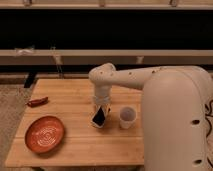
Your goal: Place the eraser on the white sponge
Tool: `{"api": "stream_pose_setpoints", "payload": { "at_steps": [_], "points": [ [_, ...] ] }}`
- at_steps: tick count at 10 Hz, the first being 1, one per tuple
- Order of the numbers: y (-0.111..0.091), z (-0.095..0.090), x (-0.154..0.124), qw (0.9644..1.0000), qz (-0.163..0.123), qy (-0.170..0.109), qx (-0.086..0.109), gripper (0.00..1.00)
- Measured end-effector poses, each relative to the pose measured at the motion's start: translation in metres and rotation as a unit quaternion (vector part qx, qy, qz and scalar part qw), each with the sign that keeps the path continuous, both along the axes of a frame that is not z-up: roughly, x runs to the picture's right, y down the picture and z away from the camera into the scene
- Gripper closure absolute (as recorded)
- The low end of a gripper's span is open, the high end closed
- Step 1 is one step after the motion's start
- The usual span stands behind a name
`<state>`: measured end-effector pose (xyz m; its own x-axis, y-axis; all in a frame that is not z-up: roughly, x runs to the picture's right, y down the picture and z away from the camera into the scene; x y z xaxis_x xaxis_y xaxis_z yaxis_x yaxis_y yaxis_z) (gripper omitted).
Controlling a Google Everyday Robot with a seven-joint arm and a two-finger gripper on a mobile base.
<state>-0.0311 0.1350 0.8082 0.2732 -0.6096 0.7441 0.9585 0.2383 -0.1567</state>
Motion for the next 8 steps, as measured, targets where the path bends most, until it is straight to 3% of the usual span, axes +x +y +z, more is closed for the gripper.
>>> {"api": "stream_pose_setpoints", "payload": {
  "at_steps": [1,7,8],
  "points": [
    [0.0005,0.0017,0.0008,1.0,0.0,0.002,0.001,0.92],
    [0.0053,0.0096,-0.0063,1.0,-0.002,0.003,0.003,0.29],
    [0.0062,0.0098,-0.0068,1.0,-0.003,0.003,0.002,0.23]
  ]
}}
